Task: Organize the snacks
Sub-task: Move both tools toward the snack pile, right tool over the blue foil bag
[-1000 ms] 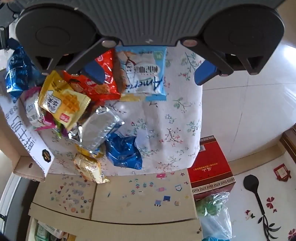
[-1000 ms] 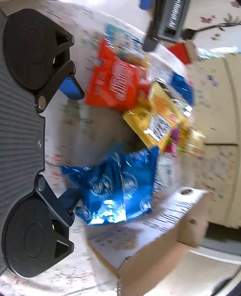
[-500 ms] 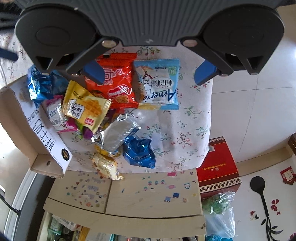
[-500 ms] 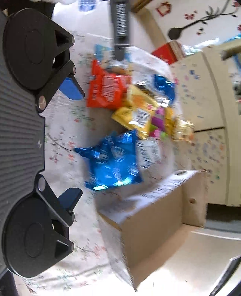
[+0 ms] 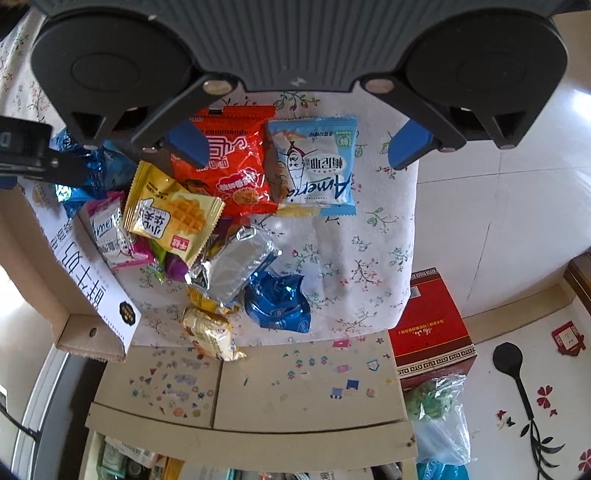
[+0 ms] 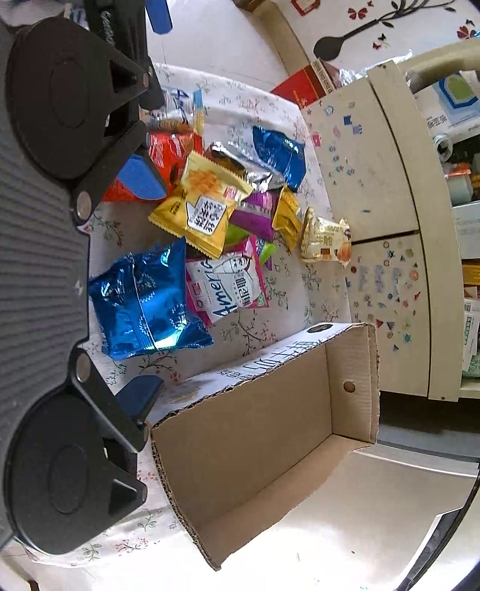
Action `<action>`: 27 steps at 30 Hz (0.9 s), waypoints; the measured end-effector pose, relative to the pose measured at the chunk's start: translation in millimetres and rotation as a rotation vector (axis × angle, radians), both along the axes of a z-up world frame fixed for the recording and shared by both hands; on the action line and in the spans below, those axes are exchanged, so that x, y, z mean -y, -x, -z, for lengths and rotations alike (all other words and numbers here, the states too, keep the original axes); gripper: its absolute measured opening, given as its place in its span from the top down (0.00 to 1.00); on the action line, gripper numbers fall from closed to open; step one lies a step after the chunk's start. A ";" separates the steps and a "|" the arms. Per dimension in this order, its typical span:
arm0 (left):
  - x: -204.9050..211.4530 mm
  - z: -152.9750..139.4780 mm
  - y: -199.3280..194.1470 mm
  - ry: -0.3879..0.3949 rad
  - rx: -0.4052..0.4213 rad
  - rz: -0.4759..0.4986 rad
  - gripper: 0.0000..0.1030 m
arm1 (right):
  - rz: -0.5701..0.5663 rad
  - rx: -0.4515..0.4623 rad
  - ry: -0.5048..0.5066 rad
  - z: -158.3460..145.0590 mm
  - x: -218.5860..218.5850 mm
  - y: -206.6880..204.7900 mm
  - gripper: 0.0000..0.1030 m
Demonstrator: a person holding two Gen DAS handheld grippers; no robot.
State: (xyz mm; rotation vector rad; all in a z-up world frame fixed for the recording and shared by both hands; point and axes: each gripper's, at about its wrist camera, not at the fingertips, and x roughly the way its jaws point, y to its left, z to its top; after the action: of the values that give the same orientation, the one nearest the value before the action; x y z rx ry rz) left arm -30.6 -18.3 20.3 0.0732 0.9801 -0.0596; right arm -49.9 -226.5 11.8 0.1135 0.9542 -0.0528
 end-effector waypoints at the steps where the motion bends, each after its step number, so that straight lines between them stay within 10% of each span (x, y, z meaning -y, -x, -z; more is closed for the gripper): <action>1: 1.3 1.3 0.2 -0.007 0.001 0.000 0.01 | 0.011 -0.008 0.008 2.2 -0.5 -1.1 0.00; 27: 17.4 7.8 -5.5 -0.042 -0.025 -0.003 0.01 | -0.001 -0.018 0.016 9.4 -2.8 -5.9 0.00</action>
State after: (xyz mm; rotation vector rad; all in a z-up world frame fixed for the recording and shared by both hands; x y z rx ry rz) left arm -25.2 -35.7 12.6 0.1098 1.0070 -0.0374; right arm -43.9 -223.6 2.4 0.0981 0.9711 -0.0604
